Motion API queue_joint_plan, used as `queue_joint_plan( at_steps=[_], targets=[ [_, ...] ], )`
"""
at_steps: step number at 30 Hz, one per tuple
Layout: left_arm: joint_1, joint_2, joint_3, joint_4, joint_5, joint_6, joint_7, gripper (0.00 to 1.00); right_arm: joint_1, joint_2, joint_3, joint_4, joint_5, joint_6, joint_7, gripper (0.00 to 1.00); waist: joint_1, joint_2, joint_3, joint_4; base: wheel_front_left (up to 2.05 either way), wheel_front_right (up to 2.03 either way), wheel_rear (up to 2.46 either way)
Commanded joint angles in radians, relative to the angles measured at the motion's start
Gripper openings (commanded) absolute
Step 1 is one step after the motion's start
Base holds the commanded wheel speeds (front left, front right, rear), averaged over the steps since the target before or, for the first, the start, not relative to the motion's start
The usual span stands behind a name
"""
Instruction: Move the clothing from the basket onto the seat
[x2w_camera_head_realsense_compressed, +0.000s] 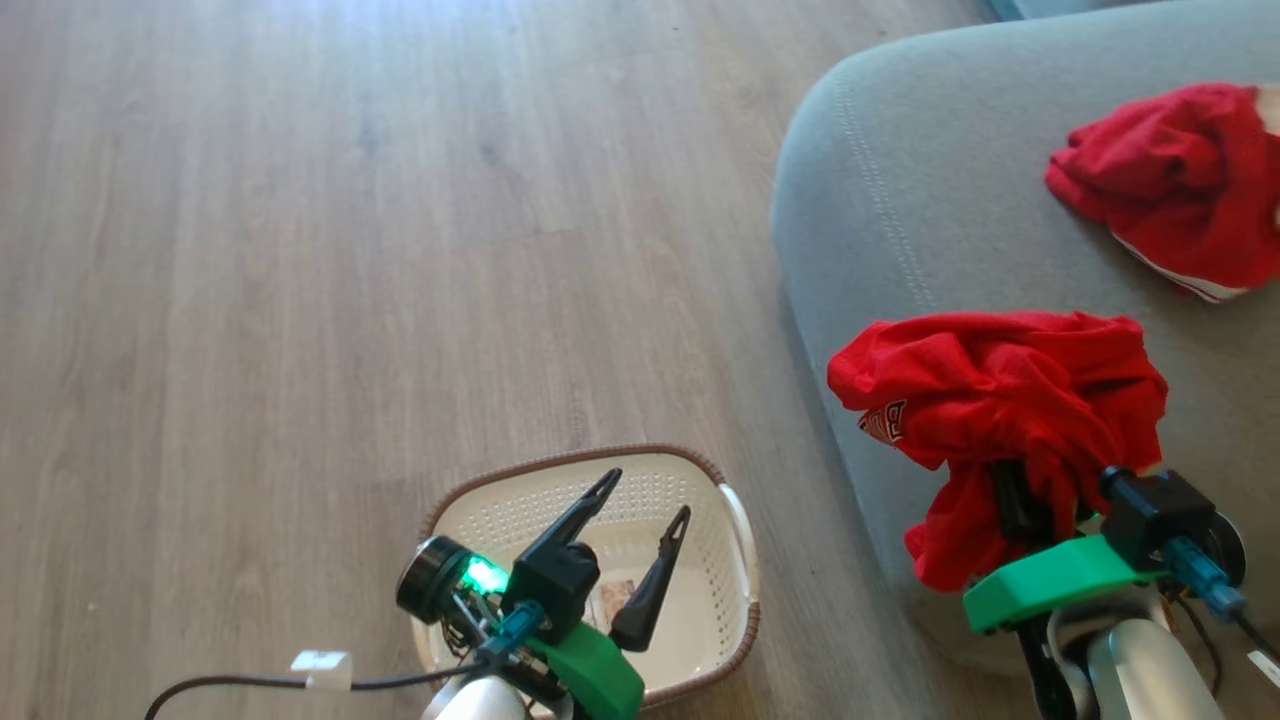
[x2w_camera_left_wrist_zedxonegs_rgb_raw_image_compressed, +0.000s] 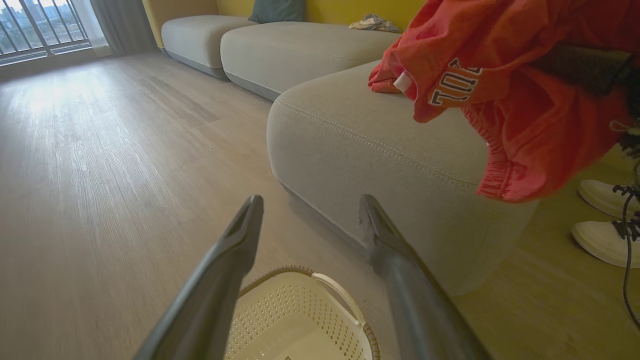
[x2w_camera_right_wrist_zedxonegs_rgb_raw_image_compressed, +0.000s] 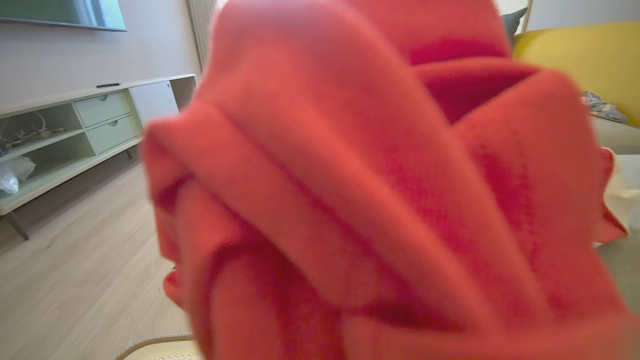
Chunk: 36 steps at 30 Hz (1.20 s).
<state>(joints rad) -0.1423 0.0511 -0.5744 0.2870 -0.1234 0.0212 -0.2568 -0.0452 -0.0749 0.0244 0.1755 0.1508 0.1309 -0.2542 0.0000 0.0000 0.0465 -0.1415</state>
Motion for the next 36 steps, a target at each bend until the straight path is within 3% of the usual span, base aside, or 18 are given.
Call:
queue_joint_plan(
  at_steps=[1,27,36],
  targets=[
    [-0.027,-0.001,0.036,-0.038,-0.008,0.005,-0.005,1.00,-0.034,-0.015,0.019,-0.041,0.001,0.000,-0.008,0.00,0.0000,0.0000,0.005,-0.026,0.00,0.00,0.00],
    [-0.121,-0.001,0.015,-0.048,0.022,0.001,-0.005,1.00,-0.079,-0.006,-0.001,-0.085,0.005,0.000,-0.008,0.00,0.0000,0.0000,0.143,-0.364,0.00,0.00,0.00],
    [-0.163,-0.001,-0.010,-0.024,0.033,-0.037,-0.005,1.00,-0.036,0.015,-0.055,-0.114,0.006,0.000,-0.008,0.00,0.0000,0.0000,0.174,-0.383,0.00,0.00,0.00]
  ],
)
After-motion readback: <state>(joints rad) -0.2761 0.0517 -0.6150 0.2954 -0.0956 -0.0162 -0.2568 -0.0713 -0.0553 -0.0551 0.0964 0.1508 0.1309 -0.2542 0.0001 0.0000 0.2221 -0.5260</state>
